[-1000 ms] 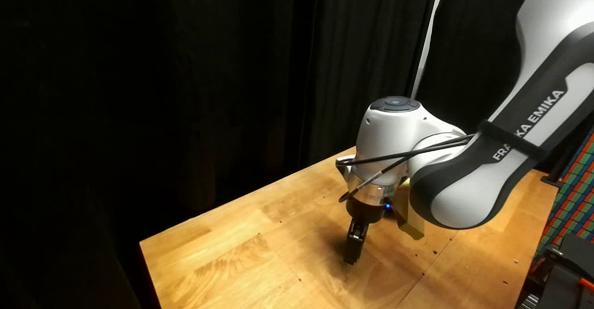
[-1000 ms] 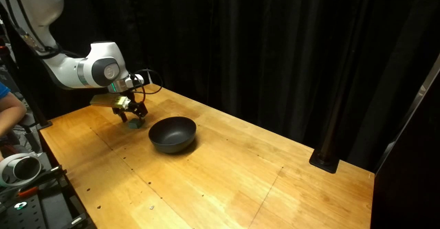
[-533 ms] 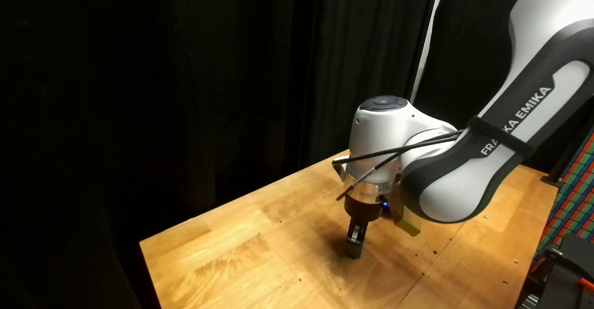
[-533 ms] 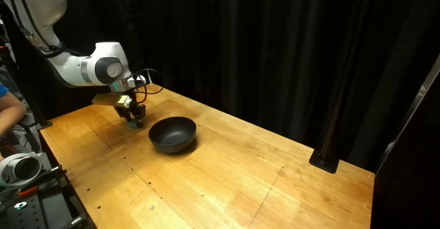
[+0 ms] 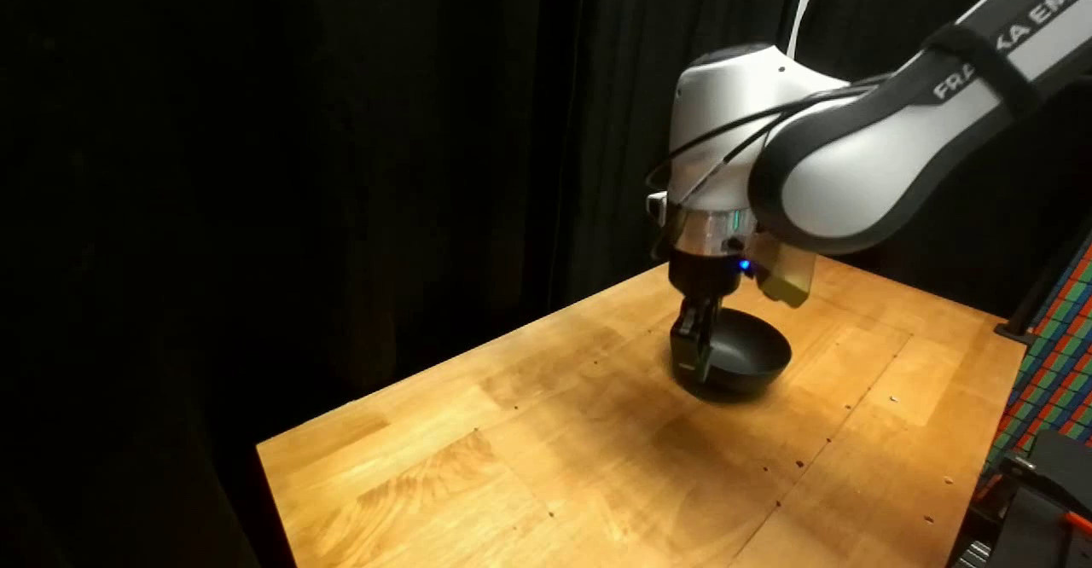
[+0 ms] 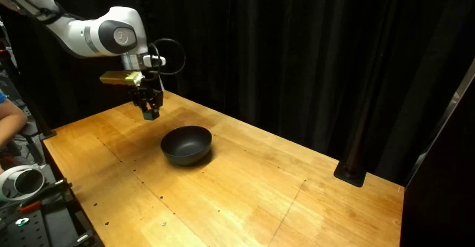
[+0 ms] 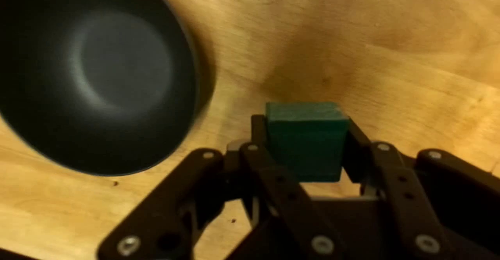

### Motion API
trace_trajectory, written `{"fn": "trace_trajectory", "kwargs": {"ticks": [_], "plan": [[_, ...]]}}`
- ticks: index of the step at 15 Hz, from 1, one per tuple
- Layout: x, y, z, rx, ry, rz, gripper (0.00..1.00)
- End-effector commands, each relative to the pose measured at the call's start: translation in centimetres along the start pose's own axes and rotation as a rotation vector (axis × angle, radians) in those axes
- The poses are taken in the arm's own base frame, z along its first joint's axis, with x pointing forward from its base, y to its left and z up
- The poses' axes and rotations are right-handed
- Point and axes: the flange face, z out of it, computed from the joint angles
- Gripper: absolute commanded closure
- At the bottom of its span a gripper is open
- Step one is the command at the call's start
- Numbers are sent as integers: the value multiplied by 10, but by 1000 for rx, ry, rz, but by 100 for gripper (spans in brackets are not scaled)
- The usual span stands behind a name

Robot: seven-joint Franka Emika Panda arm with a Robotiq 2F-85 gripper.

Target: Put the green cube in the black bowl

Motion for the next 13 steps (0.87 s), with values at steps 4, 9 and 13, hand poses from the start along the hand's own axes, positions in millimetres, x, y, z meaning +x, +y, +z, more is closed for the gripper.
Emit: {"fn": "trace_trajectory", "kwargs": {"ticks": [4, 9, 13], "plan": [[-26, 84, -41, -59, 19, 150, 79], [-37, 102, -39, -23, 12, 190, 15], [-55, 110, -74, 121, -3, 170, 0]]}}
